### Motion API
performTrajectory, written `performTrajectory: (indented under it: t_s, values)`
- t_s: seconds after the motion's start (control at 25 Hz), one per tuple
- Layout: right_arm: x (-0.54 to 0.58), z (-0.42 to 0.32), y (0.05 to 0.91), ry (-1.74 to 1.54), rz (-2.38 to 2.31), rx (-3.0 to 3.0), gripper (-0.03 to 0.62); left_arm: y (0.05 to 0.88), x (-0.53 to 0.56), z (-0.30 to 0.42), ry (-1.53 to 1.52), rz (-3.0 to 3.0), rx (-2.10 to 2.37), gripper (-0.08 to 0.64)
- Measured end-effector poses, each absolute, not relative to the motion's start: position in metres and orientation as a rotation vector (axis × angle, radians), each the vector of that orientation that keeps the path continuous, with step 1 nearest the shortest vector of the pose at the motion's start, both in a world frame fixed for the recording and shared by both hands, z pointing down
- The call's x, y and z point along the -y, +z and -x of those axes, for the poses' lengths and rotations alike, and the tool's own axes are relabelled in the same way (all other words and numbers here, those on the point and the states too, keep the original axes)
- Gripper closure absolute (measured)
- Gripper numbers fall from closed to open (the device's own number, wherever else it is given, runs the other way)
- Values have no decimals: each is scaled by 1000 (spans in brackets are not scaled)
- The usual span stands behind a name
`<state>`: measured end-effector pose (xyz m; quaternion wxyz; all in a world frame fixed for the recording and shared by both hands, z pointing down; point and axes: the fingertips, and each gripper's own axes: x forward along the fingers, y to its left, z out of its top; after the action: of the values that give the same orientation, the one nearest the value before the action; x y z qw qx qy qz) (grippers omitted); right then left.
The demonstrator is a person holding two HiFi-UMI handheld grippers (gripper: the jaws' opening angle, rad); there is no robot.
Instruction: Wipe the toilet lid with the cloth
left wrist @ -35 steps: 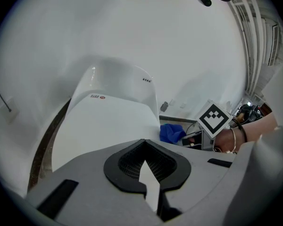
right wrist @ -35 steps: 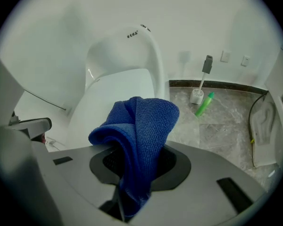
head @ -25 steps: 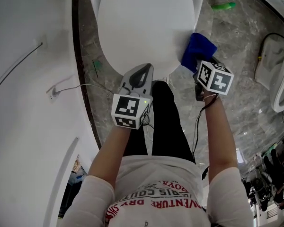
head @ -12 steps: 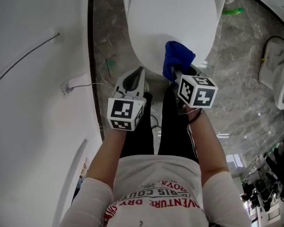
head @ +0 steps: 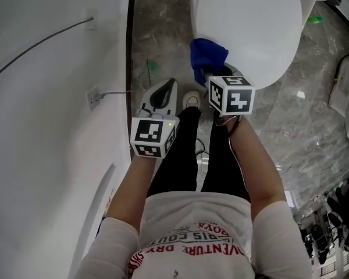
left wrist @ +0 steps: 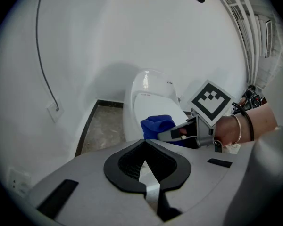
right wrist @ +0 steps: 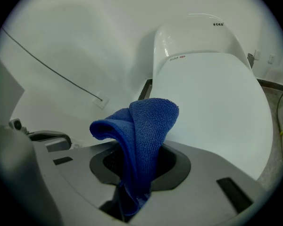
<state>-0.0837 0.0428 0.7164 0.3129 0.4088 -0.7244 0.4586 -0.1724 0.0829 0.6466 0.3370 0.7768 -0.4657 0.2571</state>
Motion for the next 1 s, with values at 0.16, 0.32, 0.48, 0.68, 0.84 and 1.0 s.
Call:
performTrajectory:
  t_s: [0.16,0.32,0.48,0.68,0.84,1.0]
  values:
    - [-43,75,728,1190,-1107,1874,494,656,-96,178,667,-1991,1198,554]
    - [-49,55,736,1167,-1124,1849,495,660,-99,169,645,-1987,1176,554]
    - [-55,27,733,1172,-1149,1841,494,656,-92,148,629,-2014,1167,554]
    - [-64,-16,731,1165,-1164,1840,494,657,-89,110,627,-2028,1159,554]
    - [-68,-58,729,1172,-1186,1832,494,659,-93,67,639,-2034,1128,554]
    - [-80,-105,731,1183,-1210,1810,494,657,-102,25,677,-2062,1090,554]
